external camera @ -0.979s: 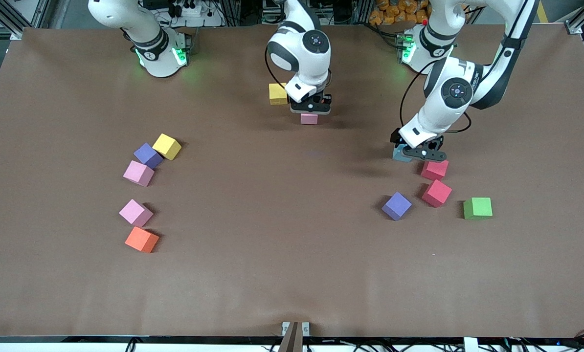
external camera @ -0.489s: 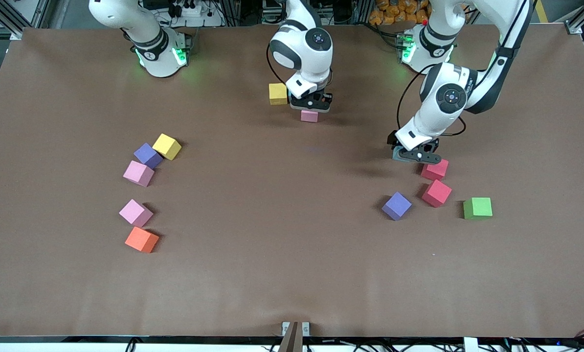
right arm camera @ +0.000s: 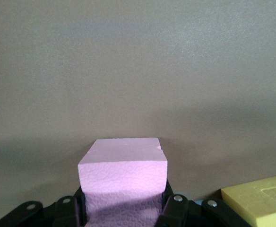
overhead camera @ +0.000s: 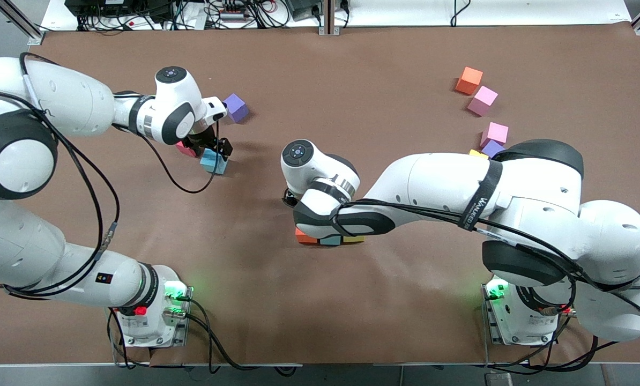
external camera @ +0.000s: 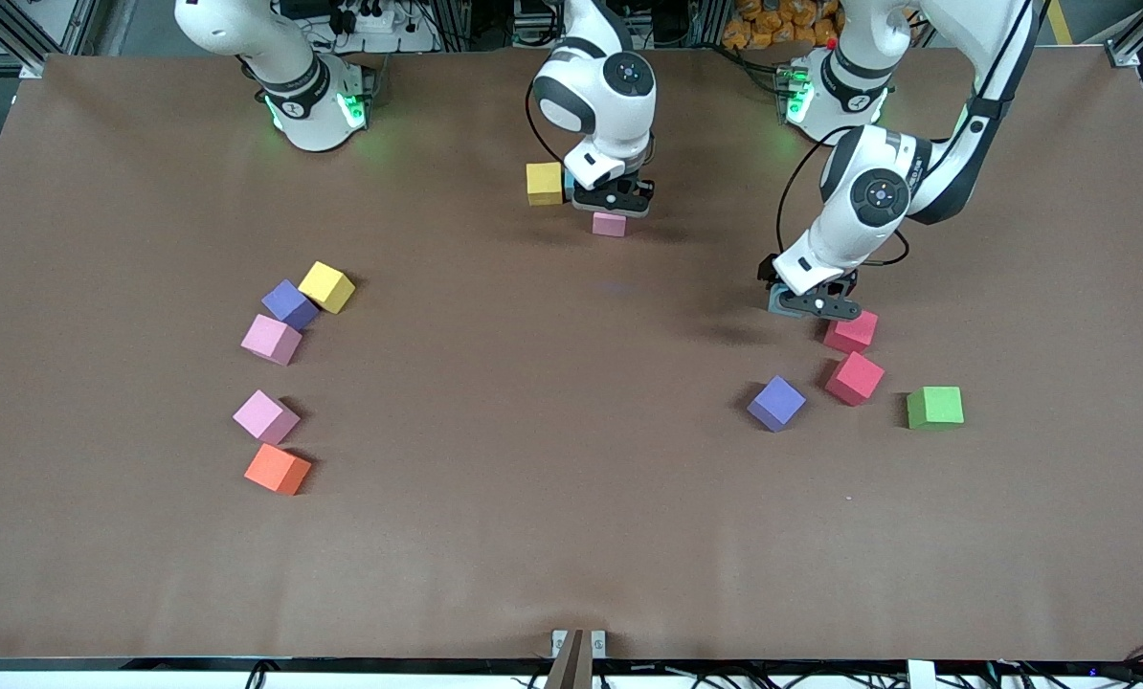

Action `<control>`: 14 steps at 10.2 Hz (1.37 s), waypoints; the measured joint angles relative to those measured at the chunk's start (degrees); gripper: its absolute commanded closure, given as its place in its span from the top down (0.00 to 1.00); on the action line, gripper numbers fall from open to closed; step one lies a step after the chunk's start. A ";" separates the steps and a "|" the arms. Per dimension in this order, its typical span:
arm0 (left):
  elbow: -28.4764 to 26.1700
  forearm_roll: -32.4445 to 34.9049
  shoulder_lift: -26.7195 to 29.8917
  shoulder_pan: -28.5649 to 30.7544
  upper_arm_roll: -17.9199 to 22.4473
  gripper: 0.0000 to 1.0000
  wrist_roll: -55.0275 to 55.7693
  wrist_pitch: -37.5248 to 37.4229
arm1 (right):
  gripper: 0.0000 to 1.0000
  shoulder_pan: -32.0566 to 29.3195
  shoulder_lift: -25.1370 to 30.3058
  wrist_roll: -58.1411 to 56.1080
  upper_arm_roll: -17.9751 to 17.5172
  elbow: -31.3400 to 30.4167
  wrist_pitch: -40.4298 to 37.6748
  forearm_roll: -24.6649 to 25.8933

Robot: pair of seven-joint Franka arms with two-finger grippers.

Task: Form number 2 with 11 blocks
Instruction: 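Carry cyan block to center with the left gripper while the right gripper reaches orange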

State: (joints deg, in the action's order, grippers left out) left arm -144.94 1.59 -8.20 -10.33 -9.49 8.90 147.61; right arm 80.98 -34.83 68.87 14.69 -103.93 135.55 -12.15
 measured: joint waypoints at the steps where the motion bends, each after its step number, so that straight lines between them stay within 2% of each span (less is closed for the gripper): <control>1: -0.01 0.00 -0.20 0.00 0.03 0.81 0.16 0.01 | 0.19 0.00 -0.03 0.00 0.00 0.00 0.01 0.10; 2: -0.01 0.00 -0.32 0.00 0.09 0.72 0.61 0.06 | 0.20 0.02 -0.07 0.00 -0.01 0.00 0.06 0.16; 3: -0.01 0.00 -0.35 0.00 0.12 0.67 1.31 0.13 | 0.27 0.05 -0.10 0.00 -0.03 0.00 0.12 0.16; 5: 0.01 0.00 -0.35 -0.05 0.12 0.61 3.72 0.47 | 0.95 0.08 -0.11 0.00 -0.05 0.00 0.19 0.16; 6: 0.12 0.00 -0.35 -0.23 0.11 0.61 4.93 0.59 | 1.00 0.08 -0.12 0.02 -0.05 0.00 0.19 0.16; 14: 5.31 0.00 -1.31 -6.27 -0.39 0.59 18.88 0.75 | 1.00 -1.21 0.06 -0.81 1.21 2.62 -0.01 0.22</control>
State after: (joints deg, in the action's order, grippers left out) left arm -139.62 1.59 -9.51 -16.61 -9.88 27.78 148.36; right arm 79.77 -34.78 68.06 15.90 -101.31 135.54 -11.93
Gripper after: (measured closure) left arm 0.405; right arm 0.000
